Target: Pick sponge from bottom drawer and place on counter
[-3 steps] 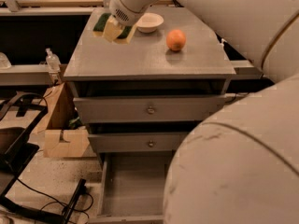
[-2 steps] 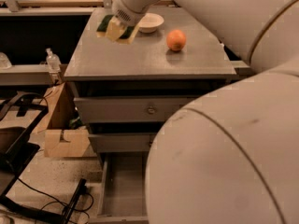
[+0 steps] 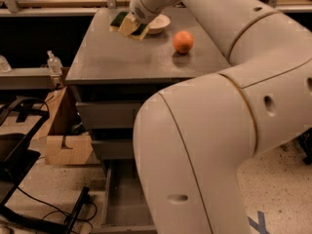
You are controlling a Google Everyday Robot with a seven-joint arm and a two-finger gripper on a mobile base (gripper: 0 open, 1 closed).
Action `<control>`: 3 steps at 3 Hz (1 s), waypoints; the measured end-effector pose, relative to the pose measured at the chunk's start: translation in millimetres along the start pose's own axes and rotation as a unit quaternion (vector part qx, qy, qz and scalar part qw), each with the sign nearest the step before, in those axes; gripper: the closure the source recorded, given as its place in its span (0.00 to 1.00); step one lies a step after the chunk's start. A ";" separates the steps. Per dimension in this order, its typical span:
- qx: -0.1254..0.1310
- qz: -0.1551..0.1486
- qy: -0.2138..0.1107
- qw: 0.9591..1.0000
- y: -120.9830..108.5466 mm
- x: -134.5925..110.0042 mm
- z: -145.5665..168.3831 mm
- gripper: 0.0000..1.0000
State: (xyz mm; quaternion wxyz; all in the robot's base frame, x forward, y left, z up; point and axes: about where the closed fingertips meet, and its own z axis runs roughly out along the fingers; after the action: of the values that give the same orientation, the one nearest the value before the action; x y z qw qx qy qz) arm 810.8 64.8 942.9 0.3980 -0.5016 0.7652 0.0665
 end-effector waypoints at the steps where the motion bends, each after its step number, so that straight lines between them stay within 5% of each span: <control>1: -0.033 0.017 -0.042 0.998 2.1 -8.4 34.3 1.00; 2: -0.086 0.033 -0.083 0.992 22.2 -19.7 67.3 0.98; 3: -0.084 0.032 -0.078 0.993 21.6 -17.8 67.6 0.75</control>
Offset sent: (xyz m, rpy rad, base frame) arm 0.0302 0.0840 -0.0502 0.3191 0.1343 0.2075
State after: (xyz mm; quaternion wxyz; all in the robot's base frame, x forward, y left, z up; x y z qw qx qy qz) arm 832.9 122.0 902.9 0.4109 -0.5017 0.7391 0.1821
